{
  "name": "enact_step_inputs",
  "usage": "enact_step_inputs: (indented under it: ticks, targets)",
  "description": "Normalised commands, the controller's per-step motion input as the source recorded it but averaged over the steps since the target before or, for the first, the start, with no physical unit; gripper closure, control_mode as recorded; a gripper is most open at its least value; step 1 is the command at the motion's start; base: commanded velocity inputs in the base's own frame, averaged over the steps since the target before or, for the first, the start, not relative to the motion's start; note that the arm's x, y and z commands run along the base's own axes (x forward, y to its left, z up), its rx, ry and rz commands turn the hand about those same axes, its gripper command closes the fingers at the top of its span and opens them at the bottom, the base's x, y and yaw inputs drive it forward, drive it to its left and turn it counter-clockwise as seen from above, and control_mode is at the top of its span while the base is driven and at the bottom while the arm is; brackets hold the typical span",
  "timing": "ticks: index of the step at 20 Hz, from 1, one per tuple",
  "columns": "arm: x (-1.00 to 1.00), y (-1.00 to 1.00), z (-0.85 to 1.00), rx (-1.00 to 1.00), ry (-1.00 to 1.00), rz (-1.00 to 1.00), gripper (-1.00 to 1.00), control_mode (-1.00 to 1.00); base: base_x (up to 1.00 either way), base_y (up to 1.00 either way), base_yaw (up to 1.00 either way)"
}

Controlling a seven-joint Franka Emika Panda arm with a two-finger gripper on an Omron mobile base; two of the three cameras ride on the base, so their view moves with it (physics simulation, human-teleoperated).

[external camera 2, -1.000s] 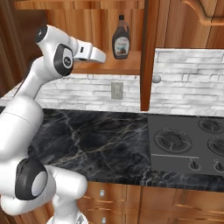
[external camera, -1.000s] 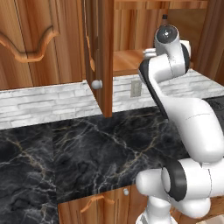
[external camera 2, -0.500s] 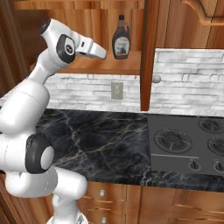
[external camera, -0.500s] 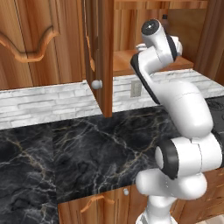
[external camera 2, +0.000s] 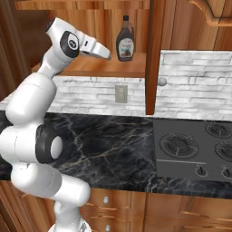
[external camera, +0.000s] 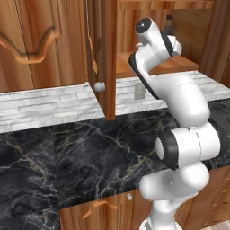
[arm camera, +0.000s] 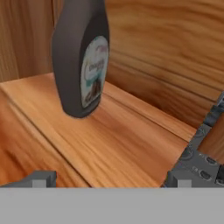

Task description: Move the condiment bottle and syrup bottle from the cabinet to the dining counter.

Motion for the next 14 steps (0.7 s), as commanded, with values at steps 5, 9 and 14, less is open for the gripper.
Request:
enact_step_inputs:
  ticks: [5, 9, 14]
  targets:
    - [0.19, -0.01, 0.02, 0.0, 0.01, -0.06, -1.0, -1.0, 0.0, 0.0, 0.0]
    - [0.19, -0.04, -0.08, 0.0, -0.06, -0.04, -1.0, -1.0, 0.0, 0.0, 0.0]
    - [0.09, -0.13, 0.0, 0.0, -0.02, -0.05, -1.0, -1.0, 0.0, 0.0, 0.0]
